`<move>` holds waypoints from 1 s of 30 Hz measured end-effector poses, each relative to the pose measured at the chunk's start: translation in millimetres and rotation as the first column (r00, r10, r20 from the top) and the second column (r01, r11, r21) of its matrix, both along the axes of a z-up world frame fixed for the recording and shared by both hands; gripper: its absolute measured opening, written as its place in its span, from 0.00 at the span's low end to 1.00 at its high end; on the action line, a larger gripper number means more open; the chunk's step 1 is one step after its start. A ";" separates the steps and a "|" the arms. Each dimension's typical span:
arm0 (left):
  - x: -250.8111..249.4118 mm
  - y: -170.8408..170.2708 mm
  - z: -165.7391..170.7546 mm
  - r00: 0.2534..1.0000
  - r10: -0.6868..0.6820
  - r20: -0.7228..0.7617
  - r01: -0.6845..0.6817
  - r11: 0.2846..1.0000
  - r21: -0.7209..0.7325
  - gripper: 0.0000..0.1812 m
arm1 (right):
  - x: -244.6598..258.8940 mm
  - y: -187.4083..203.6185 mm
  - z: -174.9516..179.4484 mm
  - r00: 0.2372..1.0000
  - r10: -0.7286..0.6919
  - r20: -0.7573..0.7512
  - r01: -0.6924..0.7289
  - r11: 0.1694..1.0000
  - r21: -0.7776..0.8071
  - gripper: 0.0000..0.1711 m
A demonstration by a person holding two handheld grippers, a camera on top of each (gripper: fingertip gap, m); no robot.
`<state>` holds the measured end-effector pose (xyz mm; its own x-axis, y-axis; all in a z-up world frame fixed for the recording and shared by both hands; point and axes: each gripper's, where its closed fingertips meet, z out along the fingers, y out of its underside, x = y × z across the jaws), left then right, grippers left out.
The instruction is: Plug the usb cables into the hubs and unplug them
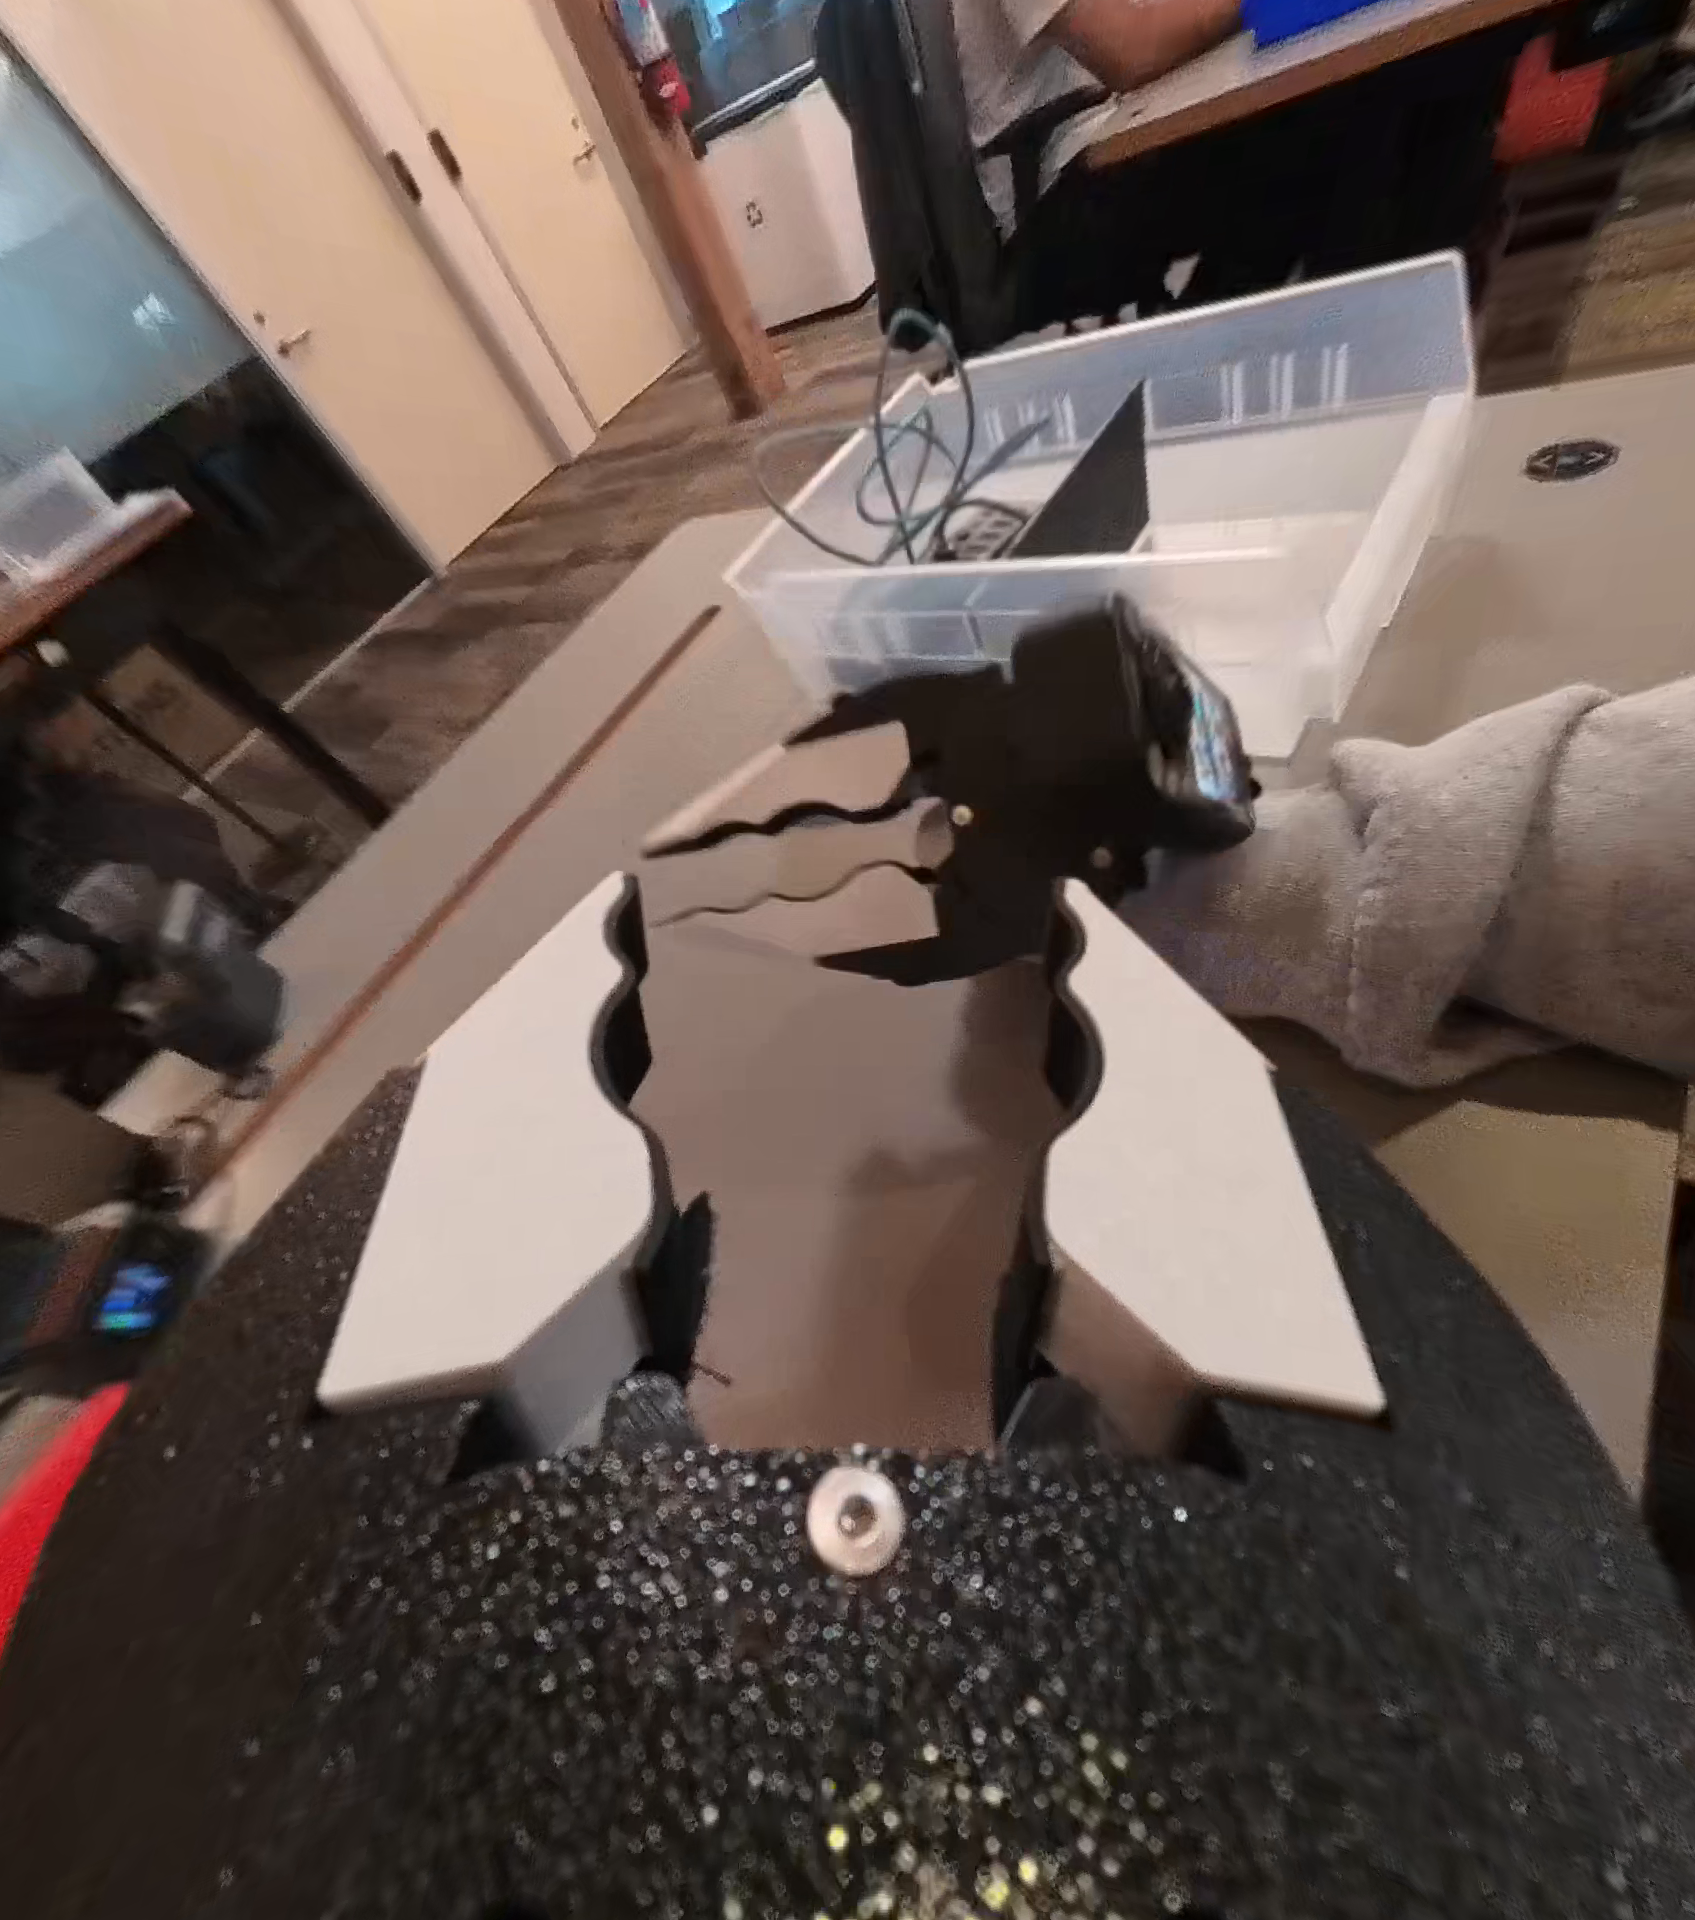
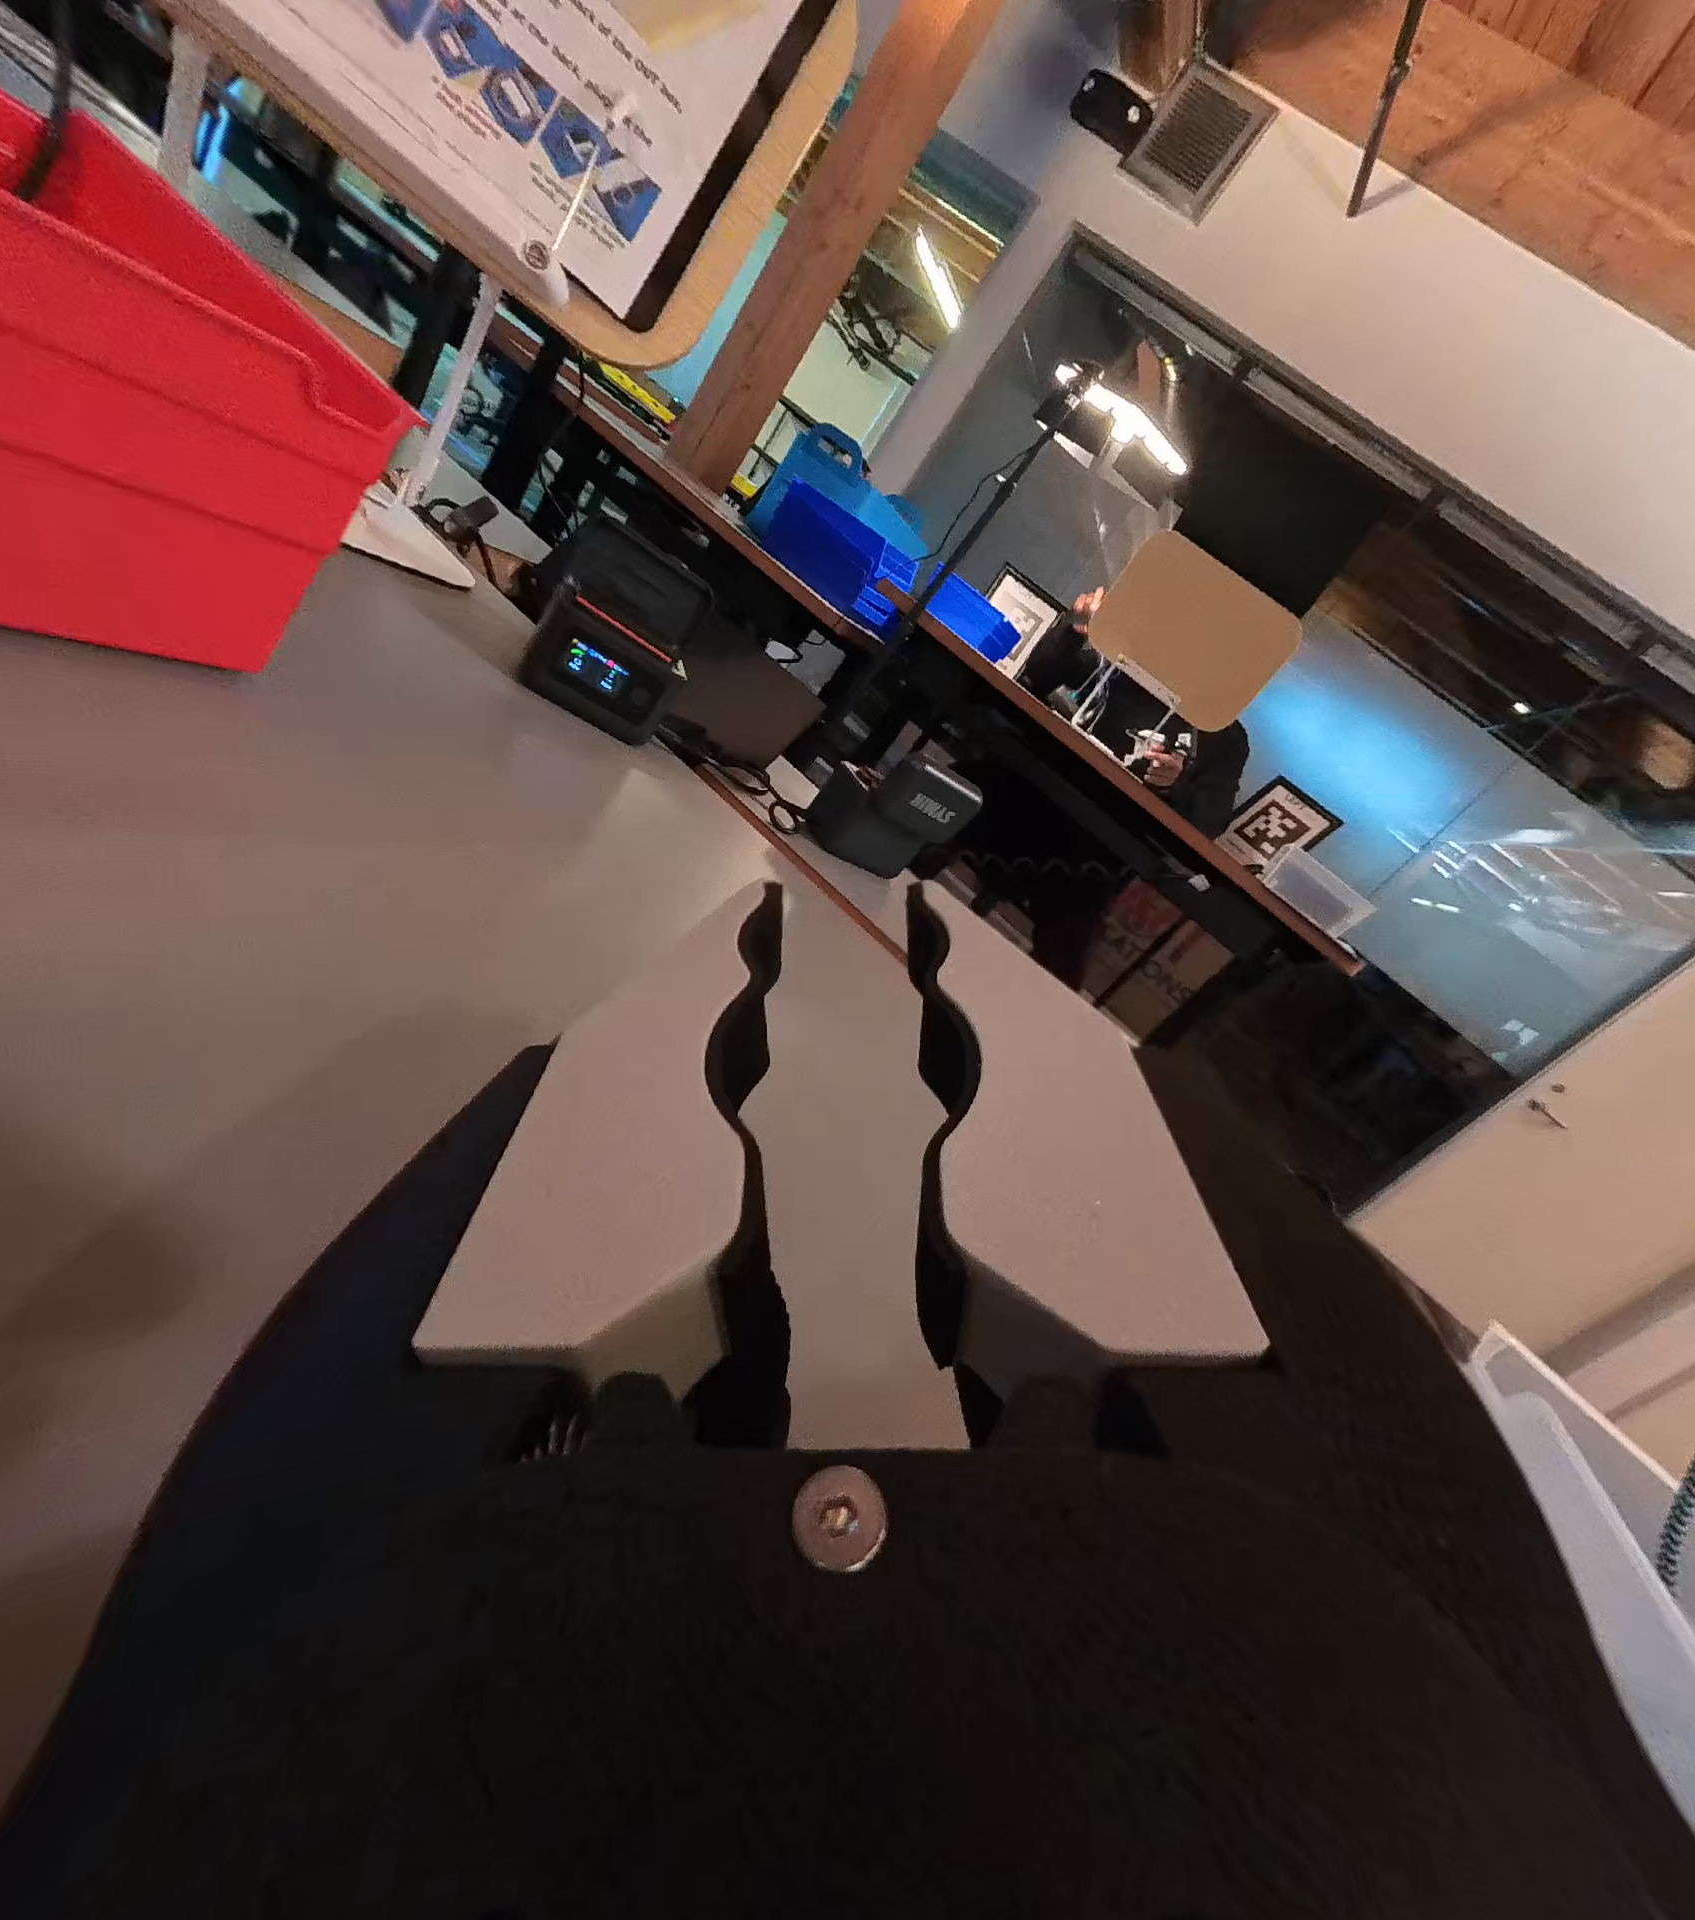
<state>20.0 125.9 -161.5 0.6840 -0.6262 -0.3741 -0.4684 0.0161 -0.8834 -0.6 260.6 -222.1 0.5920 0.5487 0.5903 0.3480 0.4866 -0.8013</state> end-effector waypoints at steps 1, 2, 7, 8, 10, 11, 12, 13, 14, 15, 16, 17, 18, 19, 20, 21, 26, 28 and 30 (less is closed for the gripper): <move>-12.2 -3.5 17.3 1.000 0.008 -0.030 -0.007 1.000 0.009 0.41 | 0.6 1.5 -0.3 1.000 -0.003 -0.004 0.003 1.000 -0.009 0.13; -30.7 -4.5 32.4 0.998 0.027 -0.049 -0.027 1.000 0.007 0.41 | 1.2 2.5 0.2 1.000 -0.003 -0.010 0.003 1.000 -0.012 0.13; -175.2 25.2 46.7 0.958 0.144 -0.246 -0.185 0.971 -0.153 0.38 | -0.9 4.9 2.2 0.998 0.031 -0.046 -0.033 0.999 -0.038 0.11; -205.7 33.7 30.7 0.938 0.133 -0.320 -0.217 0.945 -0.243 0.38 | -2.0 6.4 1.0 0.998 0.035 -0.048 -0.037 0.998 -0.049 0.11; -253.4 41.6 -11.7 0.922 0.048 -0.383 -0.246 0.839 -0.486 0.34 | -3.9 9.1 -2.2 0.998 0.038 -0.043 -0.041 0.997 -0.071 0.11; -267.1 43.4 -30.4 0.935 0.002 -0.354 -0.227 0.772 -0.594 0.32 | -4.3 9.6 -3.1 0.998 0.038 -0.041 -0.041 0.996 -0.076 0.11; -277.1 44.0 -47.2 0.950 -0.036 -0.311 -0.197 0.701 -0.685 0.31 | -4.4 9.5 -3.4 0.998 0.041 -0.041 -0.044 0.996 -0.078 0.11; -287.6 44.0 -63.0 0.960 -0.050 -0.276 -0.186 0.622 -0.761 0.31 | -4.4 9.1 -3.0 0.998 0.044 -0.043 -0.047 0.996 -0.078 0.11; -299.0 42.8 -78.1 0.964 -0.051 -0.263 -0.195 0.537 -0.820 0.31 | -4.5 8.7 -2.8 0.998 0.047 -0.045 -0.050 0.996 -0.077 0.11; -309.4 41.4 -91.5 0.962 -0.056 -0.267 -0.211 0.470 -0.857 0.31 | -4.7 8.5 -2.9 0.998 0.049 -0.045 -0.052 0.996 -0.078 0.11; -317.2 40.6 -102.1 0.957 -0.073 -0.280 -0.222 0.437 -0.872 0.30 | -5.1 8.5 -3.4 0.998 0.053 -0.045 -0.057 0.995 -0.082 0.10; -321.0 38.8 -109.9 0.953 -0.095 -0.288 -0.224 0.419 -0.880 0.29 | -5.7 8.5 -4.5 0.997 0.058 -0.043 -0.062 0.994 -0.090 0.10; -320.3 35.4 -115.1 0.952 -0.115 -0.284 -0.217 0.399 -0.891 0.29 | -5.9 8.9 -5.2 0.997 0.060 -0.044 -0.064 0.993 -0.098 0.10; -316.8 32.0 -117.9 0.952 -0.134 -0.274 -0.205 0.386 -0.900 0.29 | -5.7 9.3 -5.3 0.997 0.061 -0.048 -0.065 0.993 -0.103 0.10; -313.3 30.1 -120.0 0.950 -0.151 -0.275 -0.199 0.386 -0.901 0.29 | -5.6 9.5 -5.4 0.997 0.063 -0.052 -0.068 0.992 -0.108 0.10; -311.5 28.2 -122.2 0.943 -0.169 -0.288 -0.205 0.388 -0.898 0.28 | -5.6 9.7 -5.7 0.996 0.065 -0.055 -0.071 0.991 -0.115 0.10; -305.3 22.4 -133.8 0.910 -0.225 -0.348 -0.248 0.376 -0.893 0.29 | -8.0 8.7 -7.6 0.996 0.077 -0.049 -0.083 0.989 -0.126 0.10; -313.9 22.3 -142.5 0.865 -0.254 -0.432 -0.316 0.392 -0.864 0.30 | -8.7 8.1 -8.1 0.996 0.080 -0.046 -0.085 0.988 -0.126 0.10; -320.4 22.3 -148.8 0.807 -0.298 -0.510 -0.364 0.429 -0.827 0.30 | -8.7 8.1 -8.3 0.996 0.080 -0.046 -0.085 0.988 -0.127 0.10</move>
<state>-300.4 148.3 -310.3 0.6057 -0.7917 0.0798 -0.7948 -0.6066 0.0154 -9.3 268.8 -230.3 0.5634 0.6665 0.4883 0.2769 0.4045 -0.8716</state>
